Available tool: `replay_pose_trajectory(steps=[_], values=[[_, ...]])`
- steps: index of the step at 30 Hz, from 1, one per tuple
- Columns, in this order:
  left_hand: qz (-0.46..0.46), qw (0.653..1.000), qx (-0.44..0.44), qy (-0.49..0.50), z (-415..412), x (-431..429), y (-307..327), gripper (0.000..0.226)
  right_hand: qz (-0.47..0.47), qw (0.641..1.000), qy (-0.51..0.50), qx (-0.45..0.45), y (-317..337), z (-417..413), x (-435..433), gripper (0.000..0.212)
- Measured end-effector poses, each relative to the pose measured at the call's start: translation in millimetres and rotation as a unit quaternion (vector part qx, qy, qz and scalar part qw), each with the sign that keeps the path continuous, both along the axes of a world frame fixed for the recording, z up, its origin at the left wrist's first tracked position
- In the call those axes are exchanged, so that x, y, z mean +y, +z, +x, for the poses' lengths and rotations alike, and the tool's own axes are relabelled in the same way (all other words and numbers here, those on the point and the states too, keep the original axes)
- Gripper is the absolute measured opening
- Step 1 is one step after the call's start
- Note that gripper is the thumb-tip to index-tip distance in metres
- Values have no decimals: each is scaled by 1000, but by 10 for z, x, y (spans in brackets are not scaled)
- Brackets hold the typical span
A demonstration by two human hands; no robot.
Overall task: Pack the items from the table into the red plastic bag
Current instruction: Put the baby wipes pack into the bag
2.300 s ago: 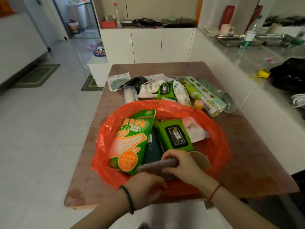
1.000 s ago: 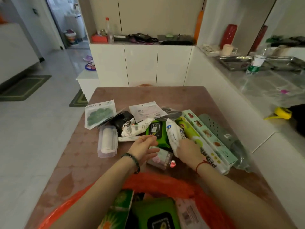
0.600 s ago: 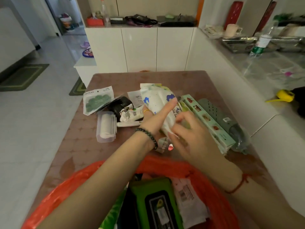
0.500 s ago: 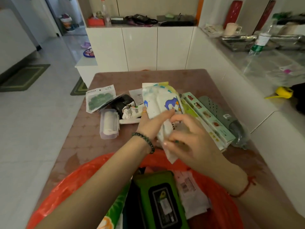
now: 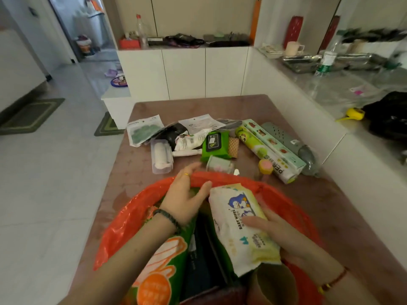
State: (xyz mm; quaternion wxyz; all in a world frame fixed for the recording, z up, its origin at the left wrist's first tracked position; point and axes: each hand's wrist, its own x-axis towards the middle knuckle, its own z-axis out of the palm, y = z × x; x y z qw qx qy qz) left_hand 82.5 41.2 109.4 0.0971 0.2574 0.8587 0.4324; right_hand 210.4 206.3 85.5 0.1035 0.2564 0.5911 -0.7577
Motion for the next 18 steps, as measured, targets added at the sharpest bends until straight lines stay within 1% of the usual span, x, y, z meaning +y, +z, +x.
replay_pose_trajectory(steps=[1, 2, 3, 5, 6, 7, 8, 9, 10, 12, 13, 14, 16, 18], values=[[-31, 998, 47, -18, -31, -82, 3, 53, 19, 1000, 2, -10, -62, 21, -69, 42], [-59, 995, 76, -39, -63, -149, -8, 51, 33, 999, 1, -15, -103, 16, -159, 40], [-84, 991, 87, -57, -87, -196, -37, 49, 46, 999, -2, -13, -136, -17, -256, 38], [-127, 987, 70, -68, -107, -241, -80, 49, 82, 997, -13, 3, -168, -137, -422, 34], [-136, 987, 61, -67, -115, -246, -91, 49, 118, 993, -11, 13, -160, -197, -484, 31], [-137, 987, 56, -66, -116, -244, -90, 49, 178, 984, 0, 20, -152, -250, -521, 25], [-133, 988, 52, -64, -120, -239, -86, 49, 255, 966, 25, 25, -121, -278, -538, 19], [-127, 989, 53, -61, -125, -235, -75, 48, 331, 942, 58, 27, -101, -282, -530, 14], [-121, 990, 54, -57, -136, -231, -62, 47, 387, 917, 91, 26, -83, -270, -498, 13], [-101, 992, 65, -48, -172, -210, -20, 43, 446, 883, 146, 6, -33, -245, -386, 25], [-90, 992, 72, -42, -208, -189, 4, 40, 460, 875, 152, 3, 12, -253, -294, 33], [-81, 993, 80, -36, -260, -163, 27, 38, 456, 879, 137, 13, 64, -286, -177, 33], [-72, 993, 86, -27, -383, -75, 69, 34, 416, 905, 59, 63, 216, -417, 59, 17], [-57, 997, 55, -16, -532, 48, 98, 31, 390, 915, -31, 100, 256, -666, 337, 10]])
